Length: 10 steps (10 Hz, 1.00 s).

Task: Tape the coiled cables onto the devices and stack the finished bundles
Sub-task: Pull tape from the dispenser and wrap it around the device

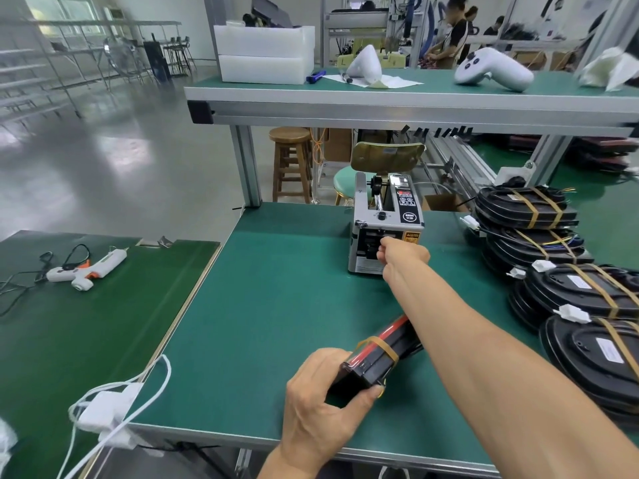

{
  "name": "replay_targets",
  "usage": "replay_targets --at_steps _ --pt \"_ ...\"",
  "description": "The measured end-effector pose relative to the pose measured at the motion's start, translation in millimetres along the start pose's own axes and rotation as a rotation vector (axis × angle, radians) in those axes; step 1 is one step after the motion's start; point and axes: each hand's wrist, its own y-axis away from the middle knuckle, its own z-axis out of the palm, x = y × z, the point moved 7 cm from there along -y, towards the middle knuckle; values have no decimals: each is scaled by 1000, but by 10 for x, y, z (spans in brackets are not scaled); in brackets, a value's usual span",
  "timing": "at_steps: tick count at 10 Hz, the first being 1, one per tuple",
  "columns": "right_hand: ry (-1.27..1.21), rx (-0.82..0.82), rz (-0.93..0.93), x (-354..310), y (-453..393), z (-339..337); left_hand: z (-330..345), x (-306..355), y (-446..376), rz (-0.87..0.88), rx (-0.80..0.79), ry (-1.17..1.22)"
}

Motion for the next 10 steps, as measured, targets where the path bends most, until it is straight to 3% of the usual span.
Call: replay_targets --at_steps 2,4,5,6,8,10 --pt "-18 -25 29 -12 39 27 5 -5 -6 3 1 -9" --pt "54 -176 28 -6 7 96 9 -2 -2 10 3 -3" --pt "13 -7 36 24 -10 89 10 -5 -1 10 2 -8" --pt "7 21 19 8 -18 97 6 -16 5 2 1 -8" --pt "145 -215 17 -98 21 -77 -10 -17 0 -33 7 1" --pt "434 -403 -237 -408 399 -950 3 -25 -9 -48 8 9"
